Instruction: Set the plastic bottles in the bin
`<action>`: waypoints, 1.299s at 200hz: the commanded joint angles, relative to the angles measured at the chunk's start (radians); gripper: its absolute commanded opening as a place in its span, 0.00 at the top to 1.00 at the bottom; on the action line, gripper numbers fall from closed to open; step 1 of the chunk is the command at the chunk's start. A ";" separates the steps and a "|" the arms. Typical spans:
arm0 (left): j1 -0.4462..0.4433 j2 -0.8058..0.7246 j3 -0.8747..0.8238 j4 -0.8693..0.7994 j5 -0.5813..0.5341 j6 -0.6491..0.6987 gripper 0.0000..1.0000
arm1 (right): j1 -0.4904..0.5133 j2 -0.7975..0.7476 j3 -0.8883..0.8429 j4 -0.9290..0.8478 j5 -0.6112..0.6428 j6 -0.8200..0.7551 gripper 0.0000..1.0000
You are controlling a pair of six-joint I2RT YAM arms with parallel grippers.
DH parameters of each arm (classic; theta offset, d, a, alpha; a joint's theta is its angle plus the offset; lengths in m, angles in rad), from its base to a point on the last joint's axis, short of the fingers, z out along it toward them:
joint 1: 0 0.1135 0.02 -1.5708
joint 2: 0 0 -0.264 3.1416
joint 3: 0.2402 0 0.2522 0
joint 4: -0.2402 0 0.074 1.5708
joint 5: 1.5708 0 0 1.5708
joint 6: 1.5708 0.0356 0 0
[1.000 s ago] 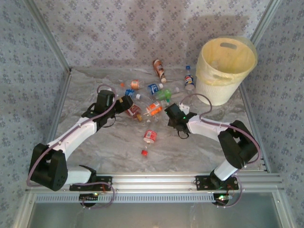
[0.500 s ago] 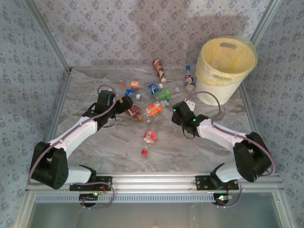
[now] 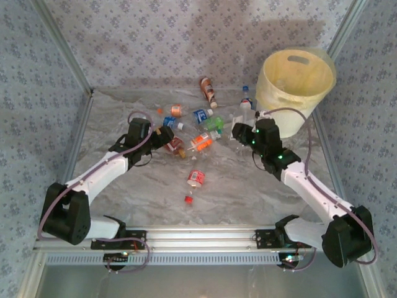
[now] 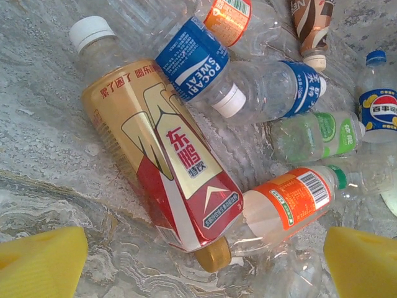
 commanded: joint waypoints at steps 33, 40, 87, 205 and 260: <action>0.004 0.003 0.021 0.014 0.023 -0.012 0.02 | -0.147 0.007 0.238 0.018 -0.081 -0.140 0.65; 0.004 0.002 0.020 0.014 0.021 -0.013 0.02 | -0.176 0.027 0.276 0.005 -0.108 -0.135 0.65; 0.003 0.000 0.022 -0.001 0.018 -0.003 0.02 | -0.329 0.179 0.555 -0.040 -0.214 -0.178 0.65; 0.009 -0.003 0.020 -0.023 -0.005 0.003 0.02 | -0.563 0.471 0.802 -0.086 -0.106 -0.291 0.64; 0.013 0.011 0.023 -0.026 -0.007 0.002 0.02 | -0.556 0.598 0.924 -0.236 0.125 -0.490 0.63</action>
